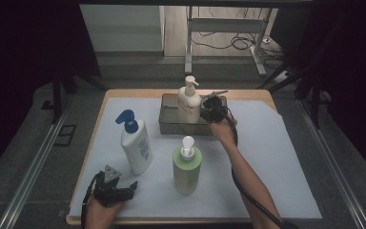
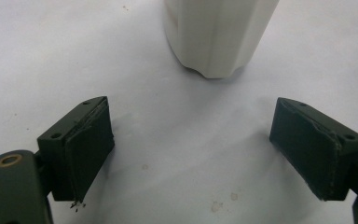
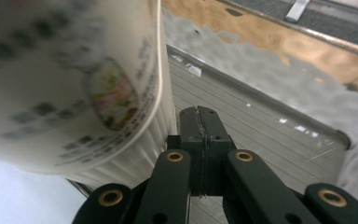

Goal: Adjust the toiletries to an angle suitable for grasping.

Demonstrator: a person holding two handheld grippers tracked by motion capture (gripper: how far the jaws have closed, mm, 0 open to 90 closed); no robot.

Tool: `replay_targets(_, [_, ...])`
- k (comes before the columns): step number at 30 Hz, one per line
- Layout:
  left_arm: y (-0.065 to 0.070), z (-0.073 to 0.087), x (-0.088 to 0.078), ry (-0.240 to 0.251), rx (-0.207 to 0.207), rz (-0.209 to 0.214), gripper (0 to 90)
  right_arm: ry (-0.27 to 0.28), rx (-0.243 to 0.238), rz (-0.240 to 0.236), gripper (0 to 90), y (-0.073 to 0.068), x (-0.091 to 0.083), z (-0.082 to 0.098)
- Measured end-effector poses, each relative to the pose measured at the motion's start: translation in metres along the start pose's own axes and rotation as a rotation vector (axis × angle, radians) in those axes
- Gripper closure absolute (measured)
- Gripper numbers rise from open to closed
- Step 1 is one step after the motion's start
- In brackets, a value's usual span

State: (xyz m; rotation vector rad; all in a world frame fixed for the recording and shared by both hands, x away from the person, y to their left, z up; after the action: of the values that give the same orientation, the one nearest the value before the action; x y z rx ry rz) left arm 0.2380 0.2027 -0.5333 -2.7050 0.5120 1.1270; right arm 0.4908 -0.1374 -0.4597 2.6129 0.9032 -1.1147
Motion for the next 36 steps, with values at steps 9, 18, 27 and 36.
replay_targets(9, [0.0,0.0,0.0,0.0,0.0,0.0,12.9,-0.013,0.004,-0.008,89.7,-0.005,0.006,0.002])
replay_targets(18, [0.0,0.0,0.0,0.0,0.0,0.001,12.9,-0.02,-0.01,-0.029,88.7,-0.016,0.014,-0.001])
replay_targets(27, [0.0,0.0,0.0,0.0,-0.001,0.001,13.0,-0.022,-0.026,-0.054,87.6,-0.028,0.024,-0.004])
replay_targets(36, [0.0,0.0,0.0,0.0,0.0,0.001,12.9,-0.024,-0.029,-0.07,87.9,-0.037,0.029,-0.008])
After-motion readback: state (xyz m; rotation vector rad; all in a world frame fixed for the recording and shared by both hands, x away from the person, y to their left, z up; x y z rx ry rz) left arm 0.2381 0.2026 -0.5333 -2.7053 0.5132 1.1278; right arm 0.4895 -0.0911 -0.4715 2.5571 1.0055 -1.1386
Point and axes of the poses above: each handheld gripper's, and its own axes: x roughly forward along the jaws, z roughly out of its underside, y roughly to its right, the point moved 1 cm from there along x, roughly forward along the jaws, and after that the axes turned 4 degrees about -z, right-handed, at the moved point
